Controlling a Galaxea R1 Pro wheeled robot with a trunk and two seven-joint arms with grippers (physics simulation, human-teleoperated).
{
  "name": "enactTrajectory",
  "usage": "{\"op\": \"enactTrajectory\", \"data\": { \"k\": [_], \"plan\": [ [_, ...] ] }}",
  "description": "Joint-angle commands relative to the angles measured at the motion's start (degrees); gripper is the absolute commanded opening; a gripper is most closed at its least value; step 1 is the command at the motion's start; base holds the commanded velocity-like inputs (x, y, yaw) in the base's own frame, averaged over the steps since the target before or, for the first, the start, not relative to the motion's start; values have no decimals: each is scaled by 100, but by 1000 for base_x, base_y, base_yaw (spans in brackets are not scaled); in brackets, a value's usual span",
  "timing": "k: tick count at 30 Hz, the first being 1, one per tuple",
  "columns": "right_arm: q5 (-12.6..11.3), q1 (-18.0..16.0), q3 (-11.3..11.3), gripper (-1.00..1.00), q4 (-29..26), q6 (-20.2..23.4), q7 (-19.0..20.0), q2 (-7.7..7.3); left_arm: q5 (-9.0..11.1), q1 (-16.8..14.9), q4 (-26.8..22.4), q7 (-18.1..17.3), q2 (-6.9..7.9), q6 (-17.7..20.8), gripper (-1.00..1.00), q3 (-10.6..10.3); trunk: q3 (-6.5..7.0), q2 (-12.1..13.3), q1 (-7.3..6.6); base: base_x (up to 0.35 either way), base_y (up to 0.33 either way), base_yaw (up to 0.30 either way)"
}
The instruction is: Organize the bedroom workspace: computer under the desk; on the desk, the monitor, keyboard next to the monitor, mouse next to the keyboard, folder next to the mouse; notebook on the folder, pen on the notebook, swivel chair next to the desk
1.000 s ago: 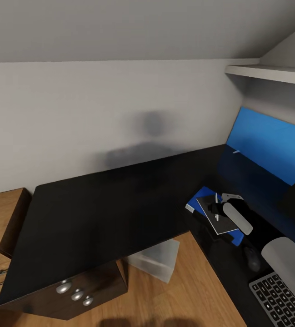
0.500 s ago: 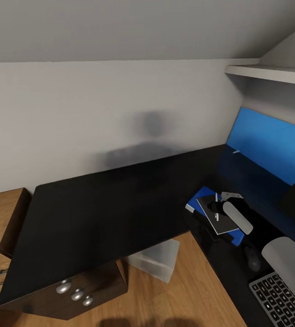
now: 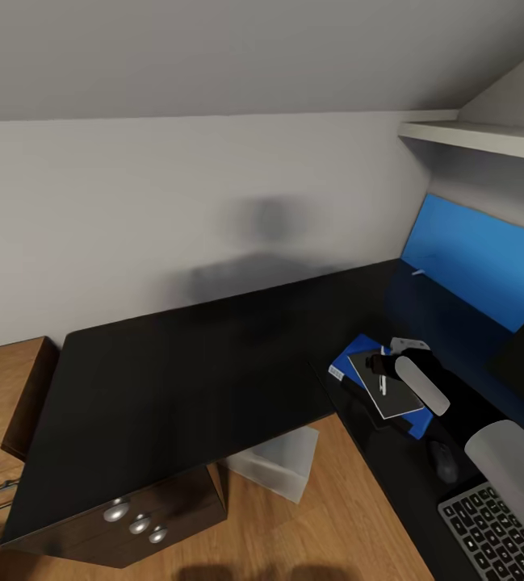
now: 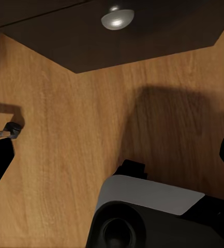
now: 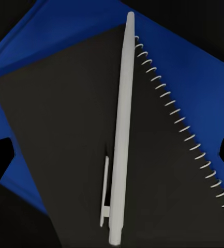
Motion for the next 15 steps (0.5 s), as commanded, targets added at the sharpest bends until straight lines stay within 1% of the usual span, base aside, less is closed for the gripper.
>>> {"op": "enactTrajectory", "data": {
  "k": [1,6,12,15],
  "plan": [
    [-58,-7,29,100,-14,-2,-56,-8,48,-4,1,28,0,-23,100,-50,13,38,-22,0,0,0],
    [-69,-7,38,100,-91,-3,-62,-3,48,-4,1,28,2,-23,100,-47,103,238,-132,0,0,0],
    [-84,39,54,100,-413,-3,-63,8,48,-4,1,28,3,-20,100,-43,210,479,-264,0,0,0],
    [-90,113,63,100,-626,-2,-65,55,51,-4,1,29,5,-18,100,-39,264,599,-330,0,0,0]
  ]
}}
